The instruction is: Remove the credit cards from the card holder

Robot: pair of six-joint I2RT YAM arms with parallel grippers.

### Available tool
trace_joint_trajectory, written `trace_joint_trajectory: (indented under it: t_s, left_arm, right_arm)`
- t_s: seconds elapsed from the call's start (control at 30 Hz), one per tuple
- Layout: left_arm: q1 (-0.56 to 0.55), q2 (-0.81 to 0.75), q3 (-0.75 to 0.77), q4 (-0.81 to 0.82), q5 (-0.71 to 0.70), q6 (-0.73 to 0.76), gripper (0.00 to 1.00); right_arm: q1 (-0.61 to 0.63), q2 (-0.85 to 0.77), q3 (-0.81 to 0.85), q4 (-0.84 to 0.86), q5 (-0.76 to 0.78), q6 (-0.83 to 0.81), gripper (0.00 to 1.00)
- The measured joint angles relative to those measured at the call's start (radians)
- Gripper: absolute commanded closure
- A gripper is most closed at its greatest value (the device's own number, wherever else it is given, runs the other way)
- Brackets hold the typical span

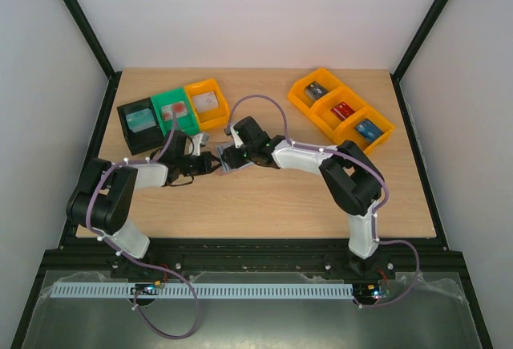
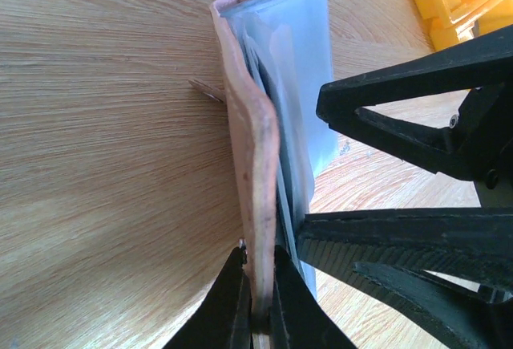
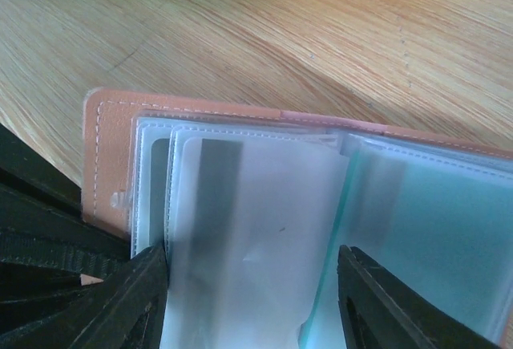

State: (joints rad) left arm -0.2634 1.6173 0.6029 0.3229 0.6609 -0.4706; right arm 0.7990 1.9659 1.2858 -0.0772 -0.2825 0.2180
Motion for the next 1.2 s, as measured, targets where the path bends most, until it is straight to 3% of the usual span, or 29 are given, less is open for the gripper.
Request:
trace_joint_trajectory:
  t_s: [0.3, 0.6, 0.9, 1.2]
  left_arm:
    - [0.000, 0.000, 0.000, -0.003, -0.010, 0.000, 0.98]
    - [0.000, 0.000, 0.001, -0.001, -0.011, 0.000, 0.98]
    - [-0.002, 0.000, 0.005, -0.002, -0.008, 0.004, 0.98]
    - [-0.002, 0.000, 0.005, -0.003, -0.007, 0.012, 0.98]
  right_arm:
    - [0.018, 0.011, 0.019, -0.010, 0.079, 0.010, 0.37]
    - [0.081, 0.014, 0.060, -0.077, 0.326, 0.014, 0.37]
    - [0.076, 0.014, 0.064, -0.127, 0.470, 0.015, 0.37]
    - [0.053, 0.013, 0.051, -0.116, 0.380, 0.011, 0.49]
